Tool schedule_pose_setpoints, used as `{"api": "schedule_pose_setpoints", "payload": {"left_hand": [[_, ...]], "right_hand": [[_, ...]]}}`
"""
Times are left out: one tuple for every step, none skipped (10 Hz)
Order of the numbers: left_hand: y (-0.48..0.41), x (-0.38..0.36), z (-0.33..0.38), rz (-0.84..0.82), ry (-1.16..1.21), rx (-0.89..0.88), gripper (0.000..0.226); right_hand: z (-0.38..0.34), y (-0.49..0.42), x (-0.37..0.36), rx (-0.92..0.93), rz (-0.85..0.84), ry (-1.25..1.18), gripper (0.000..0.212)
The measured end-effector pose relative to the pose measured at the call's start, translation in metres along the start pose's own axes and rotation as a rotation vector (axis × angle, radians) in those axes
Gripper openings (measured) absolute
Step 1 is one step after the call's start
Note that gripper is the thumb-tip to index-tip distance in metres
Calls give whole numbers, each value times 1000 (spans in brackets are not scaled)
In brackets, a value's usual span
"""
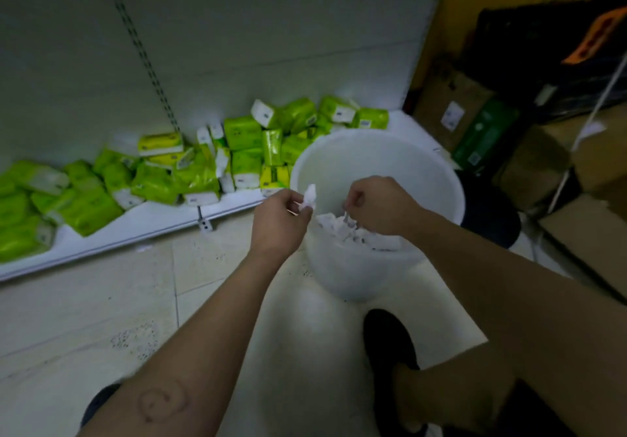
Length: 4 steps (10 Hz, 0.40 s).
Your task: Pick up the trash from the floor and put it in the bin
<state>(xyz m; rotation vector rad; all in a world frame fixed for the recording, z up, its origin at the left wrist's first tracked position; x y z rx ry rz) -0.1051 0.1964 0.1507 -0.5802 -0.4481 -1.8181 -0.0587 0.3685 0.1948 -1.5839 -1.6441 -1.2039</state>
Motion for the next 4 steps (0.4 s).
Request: {"api": "schedule_pose_setpoints", "payload": {"left_hand": [[-11, -19, 24, 1, -45, -48, 11], [-27, -45, 40, -123, -133, -43, 38], [-35, -66, 44, -264, -267, -22, 51], [-31, -68, 43, -339, -370, 15, 50]], "right_hand": [[43, -1, 18, -121, 16, -36, 26], [78, -2, 2, -235, -273, -81, 80], [95, -8, 1, -256, -319, -104, 89], [95, -9, 16, -213, -181, -199, 85]]}}
Point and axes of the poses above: each hand's wrist, its own y-axis away from the middle knuckle, its own x-axis out of the back of the hand, z = x × y, the point moved 2 cm from there along -y, towards the middle knuckle, and after that the axes turned 8 degrees about -z, right-handed, at the moved point
